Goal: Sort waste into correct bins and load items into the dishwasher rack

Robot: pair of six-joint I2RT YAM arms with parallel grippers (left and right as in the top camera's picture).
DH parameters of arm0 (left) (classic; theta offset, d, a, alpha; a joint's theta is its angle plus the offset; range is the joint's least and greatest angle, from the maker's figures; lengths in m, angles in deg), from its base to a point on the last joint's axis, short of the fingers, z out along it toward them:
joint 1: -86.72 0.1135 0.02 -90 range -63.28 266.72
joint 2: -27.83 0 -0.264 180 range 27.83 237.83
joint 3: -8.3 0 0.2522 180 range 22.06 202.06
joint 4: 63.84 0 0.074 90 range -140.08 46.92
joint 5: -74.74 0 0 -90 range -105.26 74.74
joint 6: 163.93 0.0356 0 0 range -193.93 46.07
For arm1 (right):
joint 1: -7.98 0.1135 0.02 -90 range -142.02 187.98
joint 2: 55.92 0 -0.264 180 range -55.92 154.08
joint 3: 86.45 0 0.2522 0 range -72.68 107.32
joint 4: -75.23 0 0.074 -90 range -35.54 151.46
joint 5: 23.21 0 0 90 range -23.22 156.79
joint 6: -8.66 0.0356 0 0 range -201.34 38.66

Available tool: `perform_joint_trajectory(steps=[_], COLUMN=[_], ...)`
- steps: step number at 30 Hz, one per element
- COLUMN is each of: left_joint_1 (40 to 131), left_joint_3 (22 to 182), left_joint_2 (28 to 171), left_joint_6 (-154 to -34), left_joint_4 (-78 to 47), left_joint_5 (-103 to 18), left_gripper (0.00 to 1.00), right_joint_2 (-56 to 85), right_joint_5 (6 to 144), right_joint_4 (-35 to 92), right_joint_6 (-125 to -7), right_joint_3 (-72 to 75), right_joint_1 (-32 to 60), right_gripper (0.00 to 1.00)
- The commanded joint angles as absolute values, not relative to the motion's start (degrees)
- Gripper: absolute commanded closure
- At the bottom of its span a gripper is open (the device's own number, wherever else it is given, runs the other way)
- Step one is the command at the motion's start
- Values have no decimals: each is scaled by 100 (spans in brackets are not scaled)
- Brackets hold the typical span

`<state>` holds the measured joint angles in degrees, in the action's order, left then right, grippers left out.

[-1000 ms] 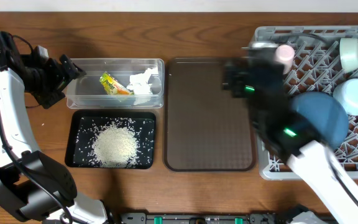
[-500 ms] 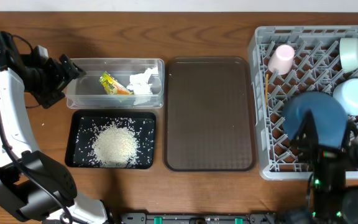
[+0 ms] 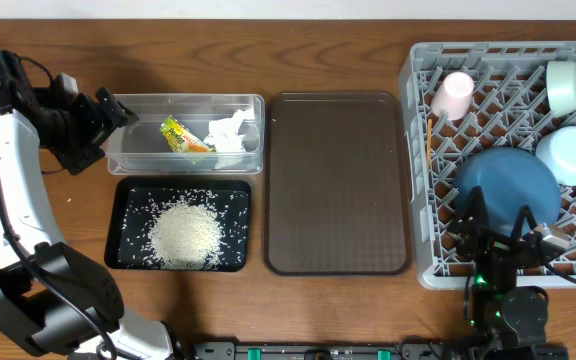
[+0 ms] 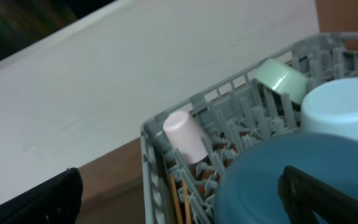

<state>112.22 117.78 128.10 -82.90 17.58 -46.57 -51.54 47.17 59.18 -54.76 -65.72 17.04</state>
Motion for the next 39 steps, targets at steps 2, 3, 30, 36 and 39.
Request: perform_joint_trajectory(steps=[2,3,30,36,39], left_joint_1=[11241,11241,11241,11241,11241], left_joint_3=[11903,11903,11903,11903,11903], left_joint_2=[12716,12716,12716,12716,12716], left_joint_6=[-8253,-8253,-8253,-8253,-8253], left_joint_4=[1782,1782,1782,1782,1782], left_joint_5=[-4663,-4663,-4663,-4663,-4663], left_gripper=[4,4,4,4,4], right_joint_2=[-5289,-5283,-5274,-5274,-5274], right_joint_5=[5091,5126,5611,5611,5611], right_joint_4=[5957,5975,6058,6043,6043], right_joint_6=[-5349,-5349,-4986,-4986,-4986], right_joint_3=[-6679,-6679,-6679,-6679,-6679], right_joint_1=[1667,1667,1662,1662,1662], right_gripper=[1,1,1,1,1])
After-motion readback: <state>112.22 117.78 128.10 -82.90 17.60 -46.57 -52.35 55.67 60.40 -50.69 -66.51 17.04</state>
